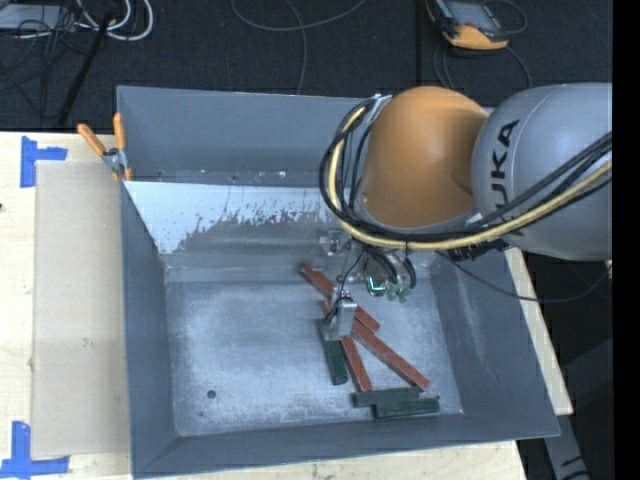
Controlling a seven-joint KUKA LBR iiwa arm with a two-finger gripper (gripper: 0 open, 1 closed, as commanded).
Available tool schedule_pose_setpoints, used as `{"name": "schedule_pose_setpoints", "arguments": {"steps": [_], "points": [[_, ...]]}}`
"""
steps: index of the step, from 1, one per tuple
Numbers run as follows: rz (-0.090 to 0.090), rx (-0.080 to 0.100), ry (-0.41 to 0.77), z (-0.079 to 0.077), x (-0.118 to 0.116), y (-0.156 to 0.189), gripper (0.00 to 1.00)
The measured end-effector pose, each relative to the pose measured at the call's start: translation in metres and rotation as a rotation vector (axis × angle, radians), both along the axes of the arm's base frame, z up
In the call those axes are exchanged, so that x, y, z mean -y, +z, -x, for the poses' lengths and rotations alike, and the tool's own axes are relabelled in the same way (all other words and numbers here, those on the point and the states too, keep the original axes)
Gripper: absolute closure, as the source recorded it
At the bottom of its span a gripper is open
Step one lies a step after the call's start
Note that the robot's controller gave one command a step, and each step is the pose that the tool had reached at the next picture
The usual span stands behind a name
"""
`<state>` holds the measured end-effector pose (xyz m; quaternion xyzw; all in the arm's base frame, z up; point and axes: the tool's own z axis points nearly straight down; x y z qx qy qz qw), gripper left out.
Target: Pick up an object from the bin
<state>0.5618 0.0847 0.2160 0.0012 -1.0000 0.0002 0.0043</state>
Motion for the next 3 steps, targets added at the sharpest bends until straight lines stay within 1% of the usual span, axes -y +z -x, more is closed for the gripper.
{"name": "schedule_pose_setpoints", "arguments": {"steps": [1, 2, 3], "points": [[0.003, -0.002, 0.038, 0.021, 0.071, -0.087, 0.0], [0.0, 0.002, -0.042, 0.06, 0.1, -0.14, 0.0], [0.002, 0.011, -0.076, 0.049, 0.175, -0.146, 0.0]]}}
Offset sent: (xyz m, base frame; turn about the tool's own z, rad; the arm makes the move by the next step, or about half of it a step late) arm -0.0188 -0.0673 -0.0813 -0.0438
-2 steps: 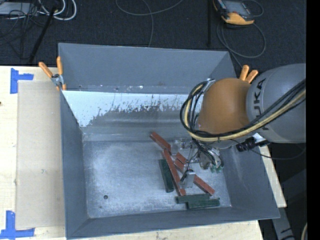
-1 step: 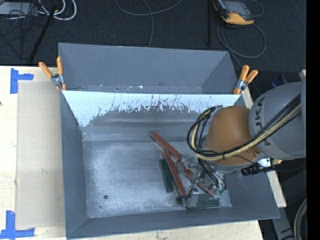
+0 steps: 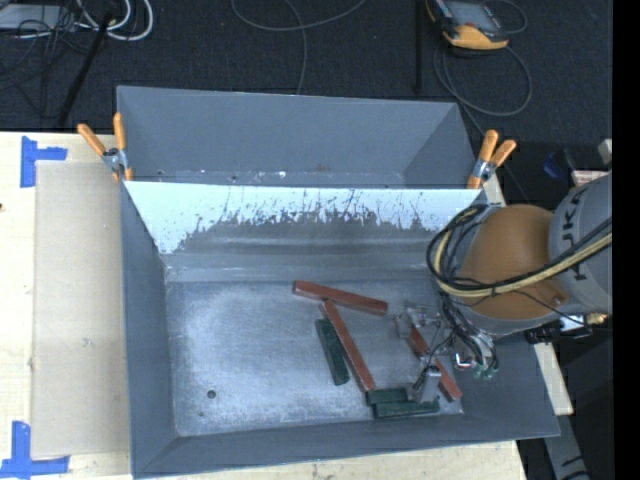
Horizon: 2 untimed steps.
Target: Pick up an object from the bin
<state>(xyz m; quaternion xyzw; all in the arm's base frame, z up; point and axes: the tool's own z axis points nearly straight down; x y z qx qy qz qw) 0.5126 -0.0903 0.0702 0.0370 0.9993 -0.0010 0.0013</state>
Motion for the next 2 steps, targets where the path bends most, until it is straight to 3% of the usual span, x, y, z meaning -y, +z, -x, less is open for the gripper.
{"name": "schedule_pose_setpoints", "arguments": {"steps": [1, 2], "points": [[-0.001, 0.0, 0.382, 0.0174, -0.0268, 0.0, 0.0], [-0.002, -0.002, 0.378, 0.0179, -0.0265, 0.0005, 1.0]]}}
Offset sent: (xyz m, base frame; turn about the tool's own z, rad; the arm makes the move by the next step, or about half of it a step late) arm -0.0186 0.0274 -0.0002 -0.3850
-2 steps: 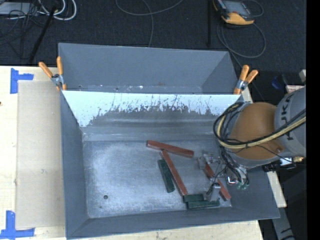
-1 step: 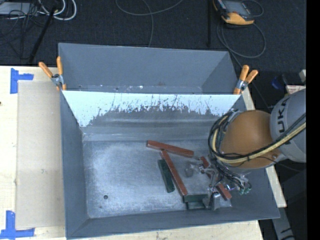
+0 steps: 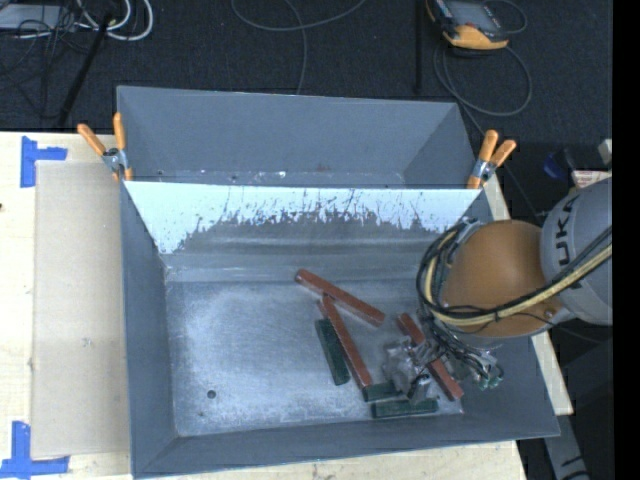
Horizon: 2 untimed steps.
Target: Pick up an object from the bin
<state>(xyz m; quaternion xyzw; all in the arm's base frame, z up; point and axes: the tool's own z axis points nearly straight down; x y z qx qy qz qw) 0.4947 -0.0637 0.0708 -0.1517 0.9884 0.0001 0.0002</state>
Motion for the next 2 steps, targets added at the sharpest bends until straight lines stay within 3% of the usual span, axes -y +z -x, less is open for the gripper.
{"name": "schedule_pose_setpoints", "arguments": {"steps": [1, 2], "points": [[-0.001, 0.007, -0.001, -0.0016, -0.0008, 0.0001, 0.0], [0.0, 0.001, -0.002, -0.0001, -0.0003, 0.0, 1.0]]}}
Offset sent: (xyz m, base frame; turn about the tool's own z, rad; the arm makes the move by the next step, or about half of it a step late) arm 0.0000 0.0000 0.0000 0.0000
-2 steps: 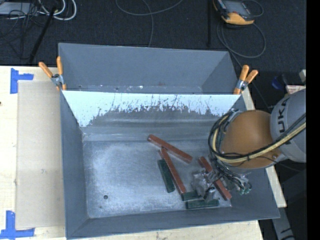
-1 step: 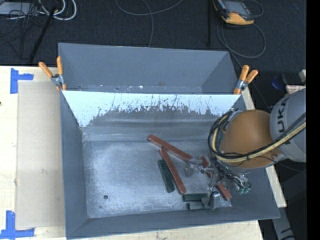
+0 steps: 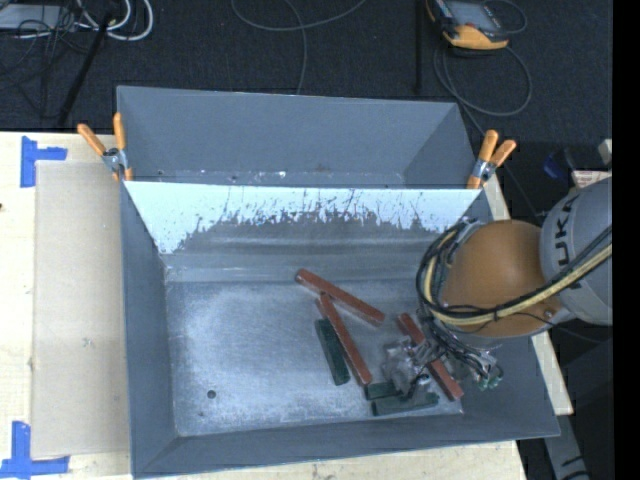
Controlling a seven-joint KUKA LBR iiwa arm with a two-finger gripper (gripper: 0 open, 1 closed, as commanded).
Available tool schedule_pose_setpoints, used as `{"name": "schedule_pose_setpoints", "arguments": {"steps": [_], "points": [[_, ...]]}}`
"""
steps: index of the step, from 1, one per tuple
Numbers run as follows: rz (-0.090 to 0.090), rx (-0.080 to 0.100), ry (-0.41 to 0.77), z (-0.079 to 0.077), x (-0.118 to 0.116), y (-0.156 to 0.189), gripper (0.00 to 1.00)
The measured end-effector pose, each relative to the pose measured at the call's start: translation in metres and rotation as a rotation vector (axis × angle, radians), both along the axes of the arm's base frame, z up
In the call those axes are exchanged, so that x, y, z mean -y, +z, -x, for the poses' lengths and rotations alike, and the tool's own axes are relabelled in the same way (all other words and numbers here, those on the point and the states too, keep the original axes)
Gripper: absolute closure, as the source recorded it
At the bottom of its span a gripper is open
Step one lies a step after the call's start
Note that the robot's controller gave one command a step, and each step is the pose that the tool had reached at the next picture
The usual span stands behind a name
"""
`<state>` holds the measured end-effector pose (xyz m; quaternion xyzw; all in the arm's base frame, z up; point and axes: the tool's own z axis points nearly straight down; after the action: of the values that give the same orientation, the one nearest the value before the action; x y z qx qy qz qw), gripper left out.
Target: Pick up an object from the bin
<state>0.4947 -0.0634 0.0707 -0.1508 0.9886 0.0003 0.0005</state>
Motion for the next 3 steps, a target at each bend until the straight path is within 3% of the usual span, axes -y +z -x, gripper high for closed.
{"name": "schedule_pose_setpoints", "arguments": {"steps": [1, 2, 3], "points": [[-0.001, 0.009, 0.0, -0.0019, -0.0006, 0.0003, 0.0], [0.0, 0.0, -0.001, 0.0001, 0.0001, -0.0005, 1.0], [-0.001, 0.007, -0.001, -0.0015, -0.0005, -0.0002, 0.0]]}}
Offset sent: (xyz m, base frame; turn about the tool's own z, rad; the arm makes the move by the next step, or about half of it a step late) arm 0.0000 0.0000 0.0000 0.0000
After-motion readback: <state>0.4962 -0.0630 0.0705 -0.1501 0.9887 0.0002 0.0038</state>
